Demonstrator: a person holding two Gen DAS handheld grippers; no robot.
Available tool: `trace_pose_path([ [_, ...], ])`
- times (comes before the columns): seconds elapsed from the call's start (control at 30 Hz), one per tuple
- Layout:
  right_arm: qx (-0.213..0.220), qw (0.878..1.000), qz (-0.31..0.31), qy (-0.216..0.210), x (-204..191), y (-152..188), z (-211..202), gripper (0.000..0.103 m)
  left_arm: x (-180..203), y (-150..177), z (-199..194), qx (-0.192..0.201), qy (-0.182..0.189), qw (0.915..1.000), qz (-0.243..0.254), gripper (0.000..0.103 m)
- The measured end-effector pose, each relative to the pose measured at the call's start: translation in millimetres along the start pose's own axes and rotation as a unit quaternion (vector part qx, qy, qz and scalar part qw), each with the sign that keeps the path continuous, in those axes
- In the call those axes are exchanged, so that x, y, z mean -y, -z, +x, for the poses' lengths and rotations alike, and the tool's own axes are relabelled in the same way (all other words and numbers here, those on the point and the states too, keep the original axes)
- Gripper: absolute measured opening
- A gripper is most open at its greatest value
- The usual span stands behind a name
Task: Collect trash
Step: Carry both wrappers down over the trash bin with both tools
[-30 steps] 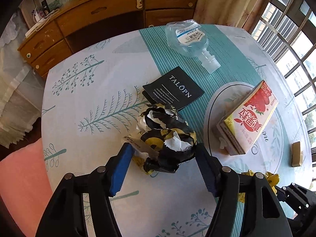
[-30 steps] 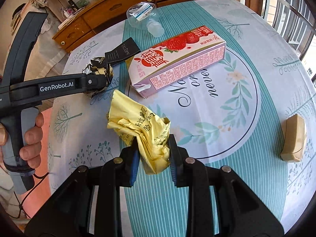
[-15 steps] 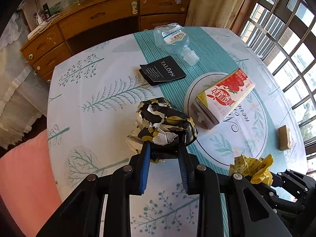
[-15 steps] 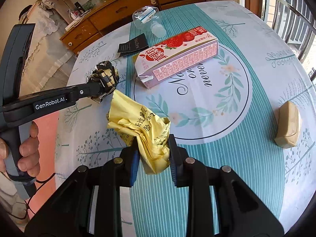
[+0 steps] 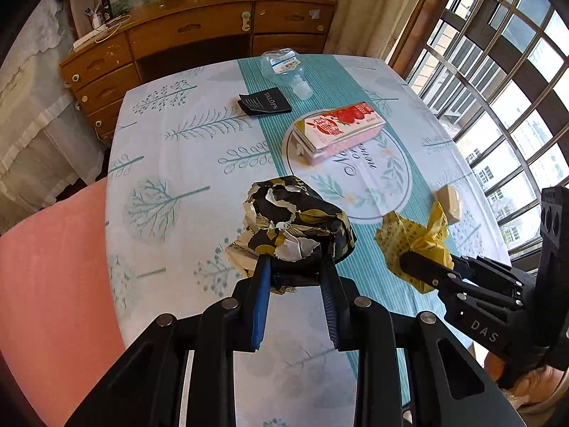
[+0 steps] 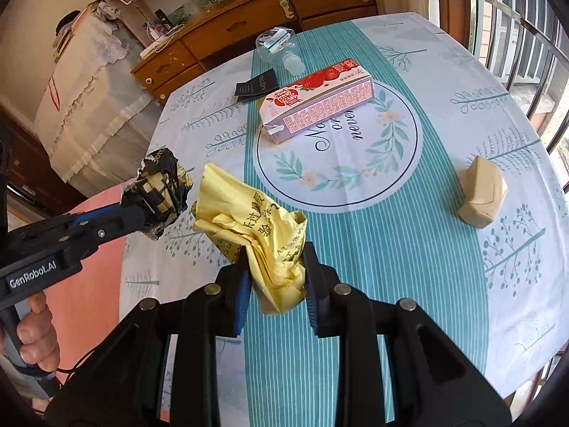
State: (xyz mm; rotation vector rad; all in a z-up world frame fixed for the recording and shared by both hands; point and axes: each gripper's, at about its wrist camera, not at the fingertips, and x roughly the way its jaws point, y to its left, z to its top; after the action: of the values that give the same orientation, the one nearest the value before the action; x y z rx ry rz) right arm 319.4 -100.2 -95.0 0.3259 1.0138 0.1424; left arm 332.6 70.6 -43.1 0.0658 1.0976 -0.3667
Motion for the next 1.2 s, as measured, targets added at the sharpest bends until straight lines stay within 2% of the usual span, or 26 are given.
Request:
trace_pose_path([
  [0.13,-0.005,0.999,-0.032,-0.007,4.8,26.1,-36.8,0.023,32.8,45.2,-30.2,0.013,-0.008,0.9997,-0.018,0.026],
  [0.37,-0.014,0.995,-0.096,-0.004,20.8,92.9,-100.5,0.023,100.2,135.5,-73.0,0.036,-0.020,0.9975,-0.057,0.026],
  [0.5,-0.021,0.992,-0.124,-0.011,32.8,133.3,-133.6,0.023,137.4,184.6,-89.1,0.035,-0.029,0.9966,-0.069,0.026],
  [0.67,-0.041,0.990,-0.137,-0.017,48.1,179.8,-160.6,0.023,178.4,242.1,-105.5,0.014,-0.037,0.9965,-0.074,0.026],
  [0.97,-0.080,0.992,-0.099,-0.014,75.5,248.6,-167.6,0.023,216.7,308.1,-113.7,-0.029,-0.051,0.9977,-0.036,0.026],
  [1.2,-0.116,0.993,-0.034,0.017,98.3,286.4,-131.9,0.023,213.4,338.4,-71.1,-0.074,-0.032,0.9965,-0.020,0.026],
])
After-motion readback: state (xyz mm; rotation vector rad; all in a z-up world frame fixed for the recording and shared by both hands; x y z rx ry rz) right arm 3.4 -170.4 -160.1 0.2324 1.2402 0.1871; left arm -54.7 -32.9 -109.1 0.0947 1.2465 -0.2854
